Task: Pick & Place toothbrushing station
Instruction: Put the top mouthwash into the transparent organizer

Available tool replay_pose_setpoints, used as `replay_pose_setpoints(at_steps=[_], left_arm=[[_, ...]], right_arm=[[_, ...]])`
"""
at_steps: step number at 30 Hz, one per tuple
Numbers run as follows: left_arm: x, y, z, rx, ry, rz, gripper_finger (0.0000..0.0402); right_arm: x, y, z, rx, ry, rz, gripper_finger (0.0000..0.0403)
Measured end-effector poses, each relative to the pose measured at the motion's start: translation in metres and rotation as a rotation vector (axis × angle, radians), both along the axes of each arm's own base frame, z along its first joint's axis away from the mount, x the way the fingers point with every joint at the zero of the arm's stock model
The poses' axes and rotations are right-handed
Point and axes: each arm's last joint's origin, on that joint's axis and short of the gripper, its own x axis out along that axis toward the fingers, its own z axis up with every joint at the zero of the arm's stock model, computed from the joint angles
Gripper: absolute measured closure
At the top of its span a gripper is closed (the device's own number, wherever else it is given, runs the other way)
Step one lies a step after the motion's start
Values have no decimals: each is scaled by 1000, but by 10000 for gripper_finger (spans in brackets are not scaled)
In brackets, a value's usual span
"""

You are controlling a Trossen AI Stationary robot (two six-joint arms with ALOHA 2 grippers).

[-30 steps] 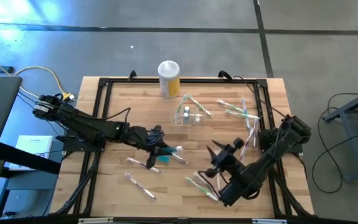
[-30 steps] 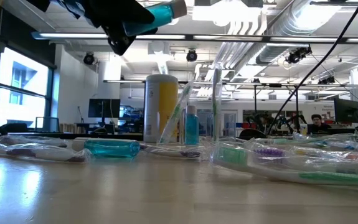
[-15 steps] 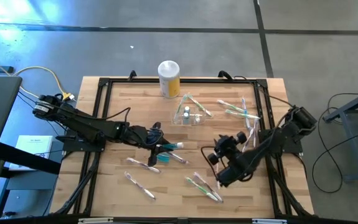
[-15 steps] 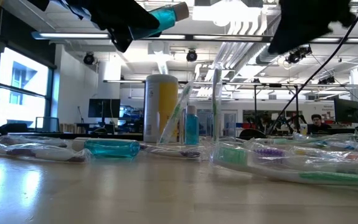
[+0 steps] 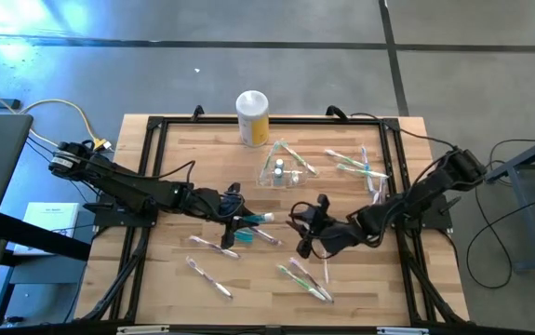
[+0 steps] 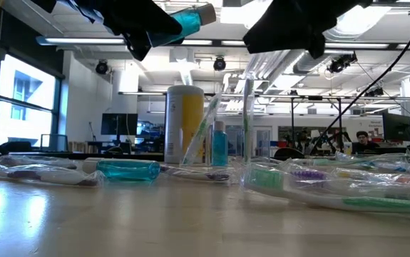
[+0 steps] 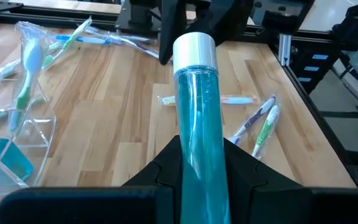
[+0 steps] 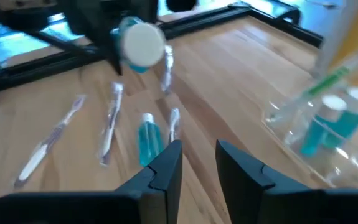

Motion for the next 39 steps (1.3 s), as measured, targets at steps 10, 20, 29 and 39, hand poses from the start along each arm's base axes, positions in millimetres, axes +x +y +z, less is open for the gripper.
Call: replay_pose_setpoints(at_steps=[10, 20, 29, 39], left_arm=[[0, 0, -1, -22, 12, 10, 340], [0, 0, -1, -23, 16, 17, 340], [-1, 0, -2, -20, 23, 20, 340], [-1, 1, -2, -19, 24, 20, 340]], right_arm=[[5, 0, 6, -67, -42, 63, 312], [8, 19, 22, -69, -168, 401, 314], [9, 19, 21, -101, -154, 519, 307], [11, 11, 20, -94, -138, 438, 283]])
